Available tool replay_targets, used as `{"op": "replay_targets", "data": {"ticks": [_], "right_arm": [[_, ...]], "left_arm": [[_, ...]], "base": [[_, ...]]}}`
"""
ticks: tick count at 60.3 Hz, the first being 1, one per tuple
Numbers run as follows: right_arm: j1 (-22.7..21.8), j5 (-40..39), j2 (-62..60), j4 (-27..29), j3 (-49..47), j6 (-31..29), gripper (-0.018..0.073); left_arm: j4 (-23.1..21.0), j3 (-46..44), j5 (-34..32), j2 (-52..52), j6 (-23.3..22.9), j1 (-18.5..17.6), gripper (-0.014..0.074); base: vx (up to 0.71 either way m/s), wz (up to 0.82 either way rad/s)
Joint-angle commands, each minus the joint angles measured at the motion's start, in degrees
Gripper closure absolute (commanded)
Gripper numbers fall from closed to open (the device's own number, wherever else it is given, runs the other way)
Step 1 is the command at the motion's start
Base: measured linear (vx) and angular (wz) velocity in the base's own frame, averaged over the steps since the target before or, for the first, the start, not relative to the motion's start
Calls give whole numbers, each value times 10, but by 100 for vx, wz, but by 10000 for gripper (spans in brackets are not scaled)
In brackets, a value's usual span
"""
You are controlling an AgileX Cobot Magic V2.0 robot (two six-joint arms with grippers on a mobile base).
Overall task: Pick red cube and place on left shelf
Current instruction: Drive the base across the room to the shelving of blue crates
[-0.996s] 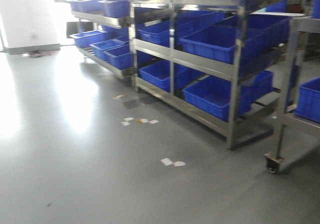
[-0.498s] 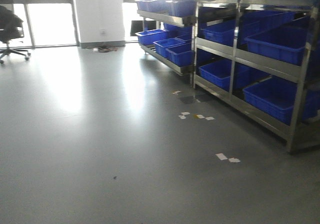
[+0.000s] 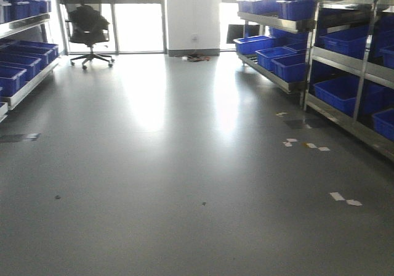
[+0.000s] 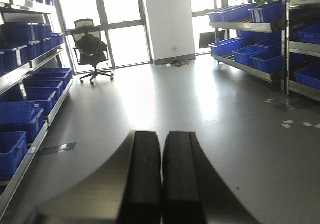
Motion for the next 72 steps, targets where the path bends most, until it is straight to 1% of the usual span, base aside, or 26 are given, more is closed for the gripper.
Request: {"op": "replay_targets", "data": {"ticks": [1,19,28,36,46,72], "right_arm": [[-3,-49,10,-7,-16,-1,502],[-3,-49,10,-7,-16,-1,502],[-3,-49,10,-7,-16,-1,502],[-3,-49,10,-7,-16,-1,502],[-3,-45,12,-7,-16,-1,502],[-3,-40,12,-7,-16,-1,502]], "left_arm": [[-6,13,-53,4,0,-3,491],[-6,13,-53,4,0,-3,491],[-6,13,-53,4,0,-3,491],[-6,13,-53,4,0,-3,491],[-6,13,-52,5,0,-3,491],[-6,13,-52,5,0,-3,491]], "base": [[-14,43],[-13,37],[-5,4],[-1,33],[6,-5],[18,16]]}}
